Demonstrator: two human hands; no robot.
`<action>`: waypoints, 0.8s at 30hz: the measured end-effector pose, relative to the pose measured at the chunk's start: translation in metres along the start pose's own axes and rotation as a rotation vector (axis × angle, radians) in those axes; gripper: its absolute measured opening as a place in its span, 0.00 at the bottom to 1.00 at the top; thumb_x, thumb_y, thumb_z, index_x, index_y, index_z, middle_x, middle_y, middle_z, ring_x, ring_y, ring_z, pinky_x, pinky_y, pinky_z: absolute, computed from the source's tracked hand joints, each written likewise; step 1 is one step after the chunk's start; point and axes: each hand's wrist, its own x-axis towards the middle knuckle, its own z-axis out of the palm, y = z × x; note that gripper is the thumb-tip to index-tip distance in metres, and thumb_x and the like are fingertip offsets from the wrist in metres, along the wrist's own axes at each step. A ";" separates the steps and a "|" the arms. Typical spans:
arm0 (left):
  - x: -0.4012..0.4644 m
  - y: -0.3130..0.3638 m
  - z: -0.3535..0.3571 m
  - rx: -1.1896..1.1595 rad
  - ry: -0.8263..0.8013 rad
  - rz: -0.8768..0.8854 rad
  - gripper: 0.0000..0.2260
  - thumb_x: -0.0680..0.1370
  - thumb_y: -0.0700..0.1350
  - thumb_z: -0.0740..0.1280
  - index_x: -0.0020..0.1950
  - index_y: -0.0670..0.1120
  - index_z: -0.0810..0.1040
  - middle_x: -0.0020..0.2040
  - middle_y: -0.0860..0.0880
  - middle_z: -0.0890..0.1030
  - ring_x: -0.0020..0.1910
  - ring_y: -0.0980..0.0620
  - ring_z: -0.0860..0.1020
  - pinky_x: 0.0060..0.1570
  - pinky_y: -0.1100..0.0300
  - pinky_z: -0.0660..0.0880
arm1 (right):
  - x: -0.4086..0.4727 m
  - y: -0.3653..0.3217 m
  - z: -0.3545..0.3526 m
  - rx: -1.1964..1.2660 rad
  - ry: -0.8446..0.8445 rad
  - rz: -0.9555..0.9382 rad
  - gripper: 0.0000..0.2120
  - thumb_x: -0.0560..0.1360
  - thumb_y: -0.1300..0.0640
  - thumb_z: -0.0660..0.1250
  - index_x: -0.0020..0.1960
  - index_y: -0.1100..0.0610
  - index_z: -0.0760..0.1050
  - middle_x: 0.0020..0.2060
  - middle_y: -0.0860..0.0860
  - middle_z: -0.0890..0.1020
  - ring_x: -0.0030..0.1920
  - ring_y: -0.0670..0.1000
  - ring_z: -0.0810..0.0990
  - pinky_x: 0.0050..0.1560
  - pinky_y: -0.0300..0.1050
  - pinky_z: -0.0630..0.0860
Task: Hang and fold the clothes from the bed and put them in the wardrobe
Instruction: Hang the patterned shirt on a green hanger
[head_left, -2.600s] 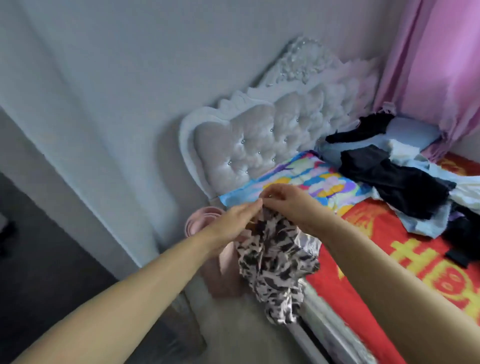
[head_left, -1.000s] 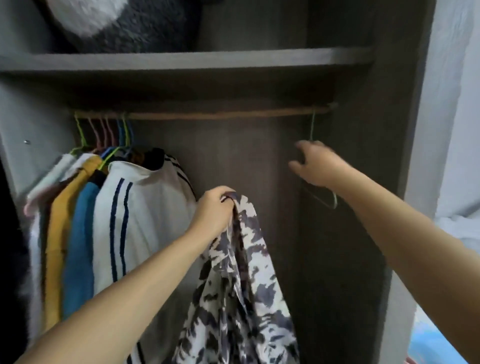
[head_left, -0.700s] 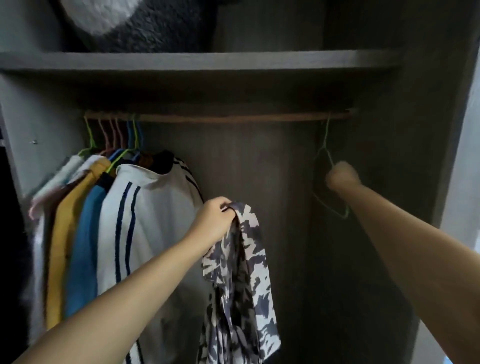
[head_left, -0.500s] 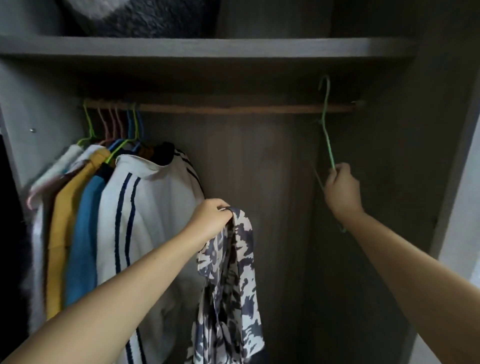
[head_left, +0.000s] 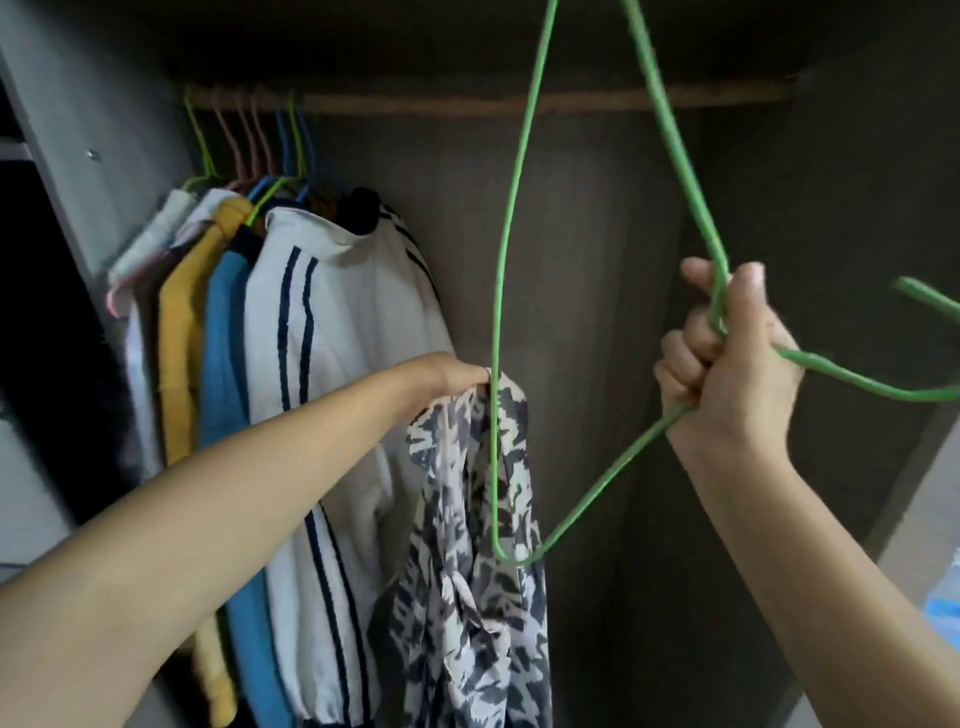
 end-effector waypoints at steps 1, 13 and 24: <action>-0.003 0.004 -0.003 -0.097 -0.032 -0.027 0.11 0.78 0.52 0.65 0.52 0.45 0.76 0.47 0.50 0.75 0.44 0.50 0.77 0.38 0.64 0.72 | -0.009 -0.005 0.010 0.041 -0.021 -0.058 0.16 0.78 0.45 0.61 0.43 0.51 0.83 0.23 0.44 0.59 0.20 0.43 0.57 0.21 0.32 0.57; -0.017 -0.001 -0.094 -0.379 0.028 -0.038 0.20 0.77 0.54 0.67 0.63 0.45 0.74 0.69 0.46 0.70 0.63 0.42 0.73 0.53 0.51 0.74 | -0.037 0.036 0.005 -0.497 -0.298 0.005 0.17 0.76 0.41 0.61 0.47 0.50 0.83 0.21 0.44 0.63 0.22 0.46 0.60 0.24 0.35 0.60; 0.032 -0.086 -0.073 -0.756 0.031 -0.197 0.08 0.79 0.37 0.61 0.42 0.37 0.76 0.28 0.42 0.81 0.24 0.47 0.80 0.24 0.58 0.78 | -0.012 0.001 0.002 -0.898 -0.540 0.521 0.17 0.81 0.52 0.57 0.44 0.58 0.82 0.22 0.48 0.62 0.20 0.45 0.56 0.19 0.33 0.56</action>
